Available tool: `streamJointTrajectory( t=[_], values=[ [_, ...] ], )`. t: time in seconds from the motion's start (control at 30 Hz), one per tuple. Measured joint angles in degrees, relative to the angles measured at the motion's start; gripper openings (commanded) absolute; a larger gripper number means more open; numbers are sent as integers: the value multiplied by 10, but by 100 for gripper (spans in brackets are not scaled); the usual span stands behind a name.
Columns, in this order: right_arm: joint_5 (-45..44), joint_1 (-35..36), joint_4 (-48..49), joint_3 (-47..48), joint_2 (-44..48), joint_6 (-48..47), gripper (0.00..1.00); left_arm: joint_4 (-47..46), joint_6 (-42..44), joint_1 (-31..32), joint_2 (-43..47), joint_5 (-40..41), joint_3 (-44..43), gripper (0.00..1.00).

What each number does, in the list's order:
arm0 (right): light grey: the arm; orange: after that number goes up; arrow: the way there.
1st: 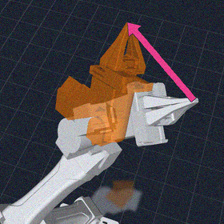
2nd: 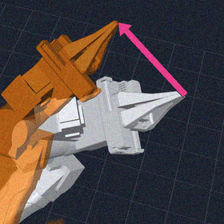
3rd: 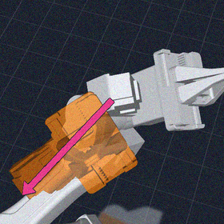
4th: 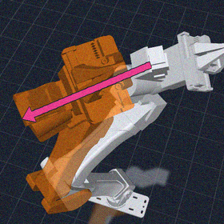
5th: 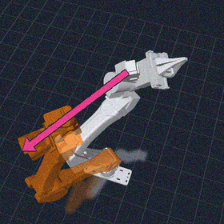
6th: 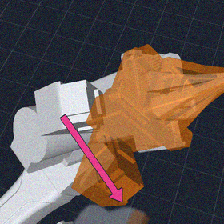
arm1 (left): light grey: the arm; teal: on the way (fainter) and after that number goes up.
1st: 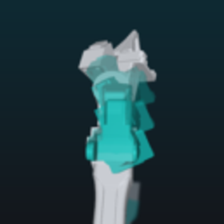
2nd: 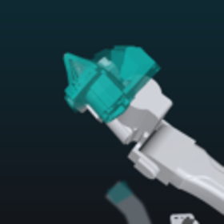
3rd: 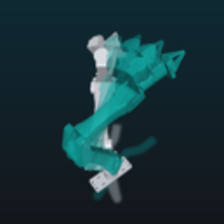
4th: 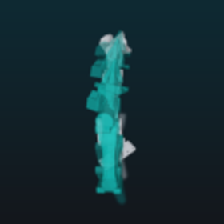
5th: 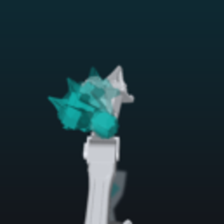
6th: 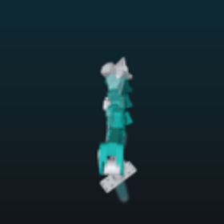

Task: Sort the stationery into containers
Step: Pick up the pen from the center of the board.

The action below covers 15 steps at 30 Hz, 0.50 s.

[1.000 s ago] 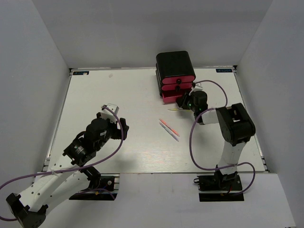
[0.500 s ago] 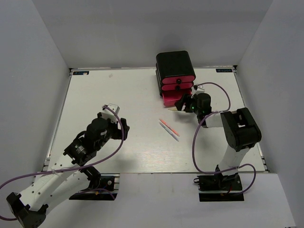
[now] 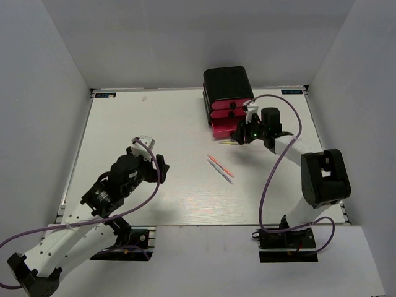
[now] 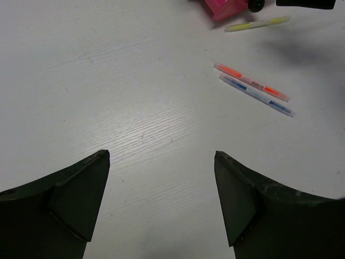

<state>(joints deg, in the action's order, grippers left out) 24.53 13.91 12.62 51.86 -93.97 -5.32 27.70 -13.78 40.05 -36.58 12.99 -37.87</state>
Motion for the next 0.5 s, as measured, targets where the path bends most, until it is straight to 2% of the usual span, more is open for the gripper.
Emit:
streamJointTrajectory(
  t=[0.1, 0.2, 0.37, 0.5],
  values=[
    [11, 0, -120, 94, -23, -114, 49, -2, 0, 0, 8, -2, 0, 88],
    [-11, 0, -188, 150, -35, -235, 48, -4, 3, 0, 14, -2, 0, 88],
    [-51, -5, -240, 140, -50, -396, 46, -7, 4, 0, 14, -4, 0, 88],
    [-51, -7, -266, 116, -59, -458, 44, -8, 5, 0, 17, -5, 0, 88]
  ],
)
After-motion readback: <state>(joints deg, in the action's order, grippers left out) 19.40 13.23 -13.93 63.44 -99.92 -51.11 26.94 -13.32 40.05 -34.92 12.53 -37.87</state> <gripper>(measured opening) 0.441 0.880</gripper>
